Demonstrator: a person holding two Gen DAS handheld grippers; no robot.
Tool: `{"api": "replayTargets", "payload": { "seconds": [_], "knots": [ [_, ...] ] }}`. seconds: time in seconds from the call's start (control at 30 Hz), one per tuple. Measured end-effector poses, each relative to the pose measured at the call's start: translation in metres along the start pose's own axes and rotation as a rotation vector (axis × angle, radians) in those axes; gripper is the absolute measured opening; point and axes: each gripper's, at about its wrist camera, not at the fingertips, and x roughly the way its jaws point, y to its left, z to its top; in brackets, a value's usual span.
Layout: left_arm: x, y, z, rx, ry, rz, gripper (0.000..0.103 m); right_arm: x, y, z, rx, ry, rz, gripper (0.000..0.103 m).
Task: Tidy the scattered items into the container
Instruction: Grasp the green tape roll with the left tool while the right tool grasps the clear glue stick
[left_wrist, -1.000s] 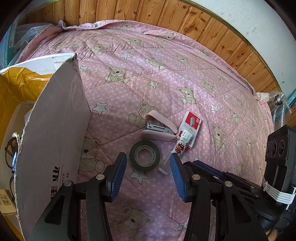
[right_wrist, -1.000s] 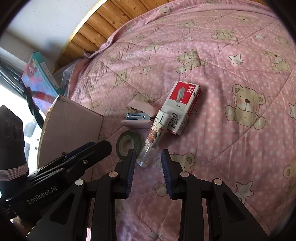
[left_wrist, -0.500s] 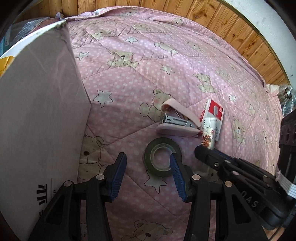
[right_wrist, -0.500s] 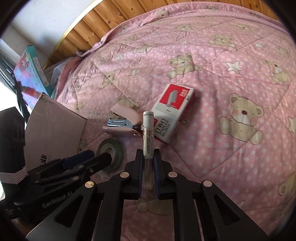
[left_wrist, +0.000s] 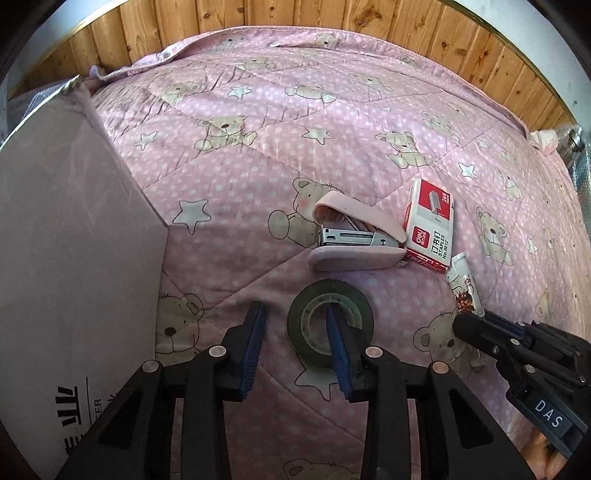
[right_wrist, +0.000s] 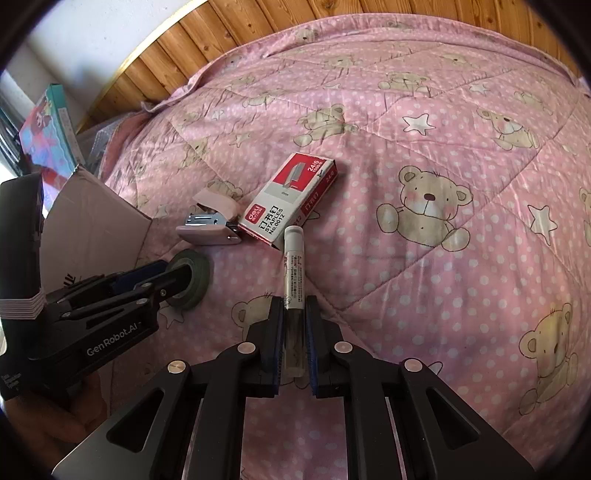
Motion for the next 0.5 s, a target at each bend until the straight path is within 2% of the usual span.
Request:
{"api": "replayTargets", "payload": {
  "seconds": [0.03,0.07,0.1,0.2,0.27,0.5],
  "knots": [
    [0.000,0.001,0.000,0.000,0.004,-0.004,0.033,-0.001,0.001,-0.001,-0.003,0.001,0.000,0.011],
    [-0.001,0.003,0.000,-0.004,0.005,-0.006,0.023,-0.004,0.001,-0.002,-0.003,0.002,-0.003,0.011],
    [-0.002,0.004,0.000,-0.005,0.004,-0.005,0.018,-0.008,0.001,-0.003,0.000,-0.003,0.001,0.011],
    [-0.010,0.006,-0.002,-0.023,0.003,-0.019,0.015,-0.023,0.002,-0.011,-0.006,-0.016,0.010,0.011],
    [-0.020,0.010,-0.007,-0.051,0.001,-0.055,0.015,-0.029,0.001,-0.016,0.000,-0.016,0.014,0.011],
    [-0.048,0.008,-0.026,-0.068,-0.007,-0.075,0.015,-0.043,0.004,-0.032,0.008,-0.011,0.026,0.011]
  ]
}}
